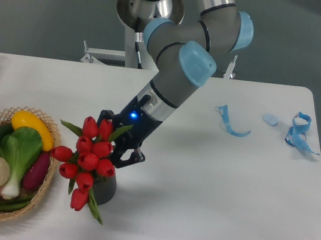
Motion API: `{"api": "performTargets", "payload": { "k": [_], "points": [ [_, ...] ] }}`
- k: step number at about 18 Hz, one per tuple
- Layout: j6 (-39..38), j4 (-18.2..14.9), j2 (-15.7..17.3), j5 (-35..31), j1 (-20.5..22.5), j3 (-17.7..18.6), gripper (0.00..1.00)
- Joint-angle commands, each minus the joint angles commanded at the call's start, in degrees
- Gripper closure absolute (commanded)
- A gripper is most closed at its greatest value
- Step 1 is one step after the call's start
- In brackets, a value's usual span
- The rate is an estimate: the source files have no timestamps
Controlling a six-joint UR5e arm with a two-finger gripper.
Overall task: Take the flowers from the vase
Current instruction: 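Lift the gripped tulips up out of the grey vase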
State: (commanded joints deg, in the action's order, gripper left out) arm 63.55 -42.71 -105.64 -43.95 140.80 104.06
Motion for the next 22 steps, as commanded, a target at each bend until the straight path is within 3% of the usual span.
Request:
{"api": "performTargets", "payload": {
  "k": [7, 14, 22],
  "points": [
    [-2.81, -0.09, 1.05, 1.31, 0.53, 0.00, 0.76],
    [-7.38, -0.18, 5.44, 2.72, 1.49, 0.26, 0.76],
    [-15.02, -0.09, 8.09, 6.94, 5.18, -3.60, 0.76]
  ]
}}
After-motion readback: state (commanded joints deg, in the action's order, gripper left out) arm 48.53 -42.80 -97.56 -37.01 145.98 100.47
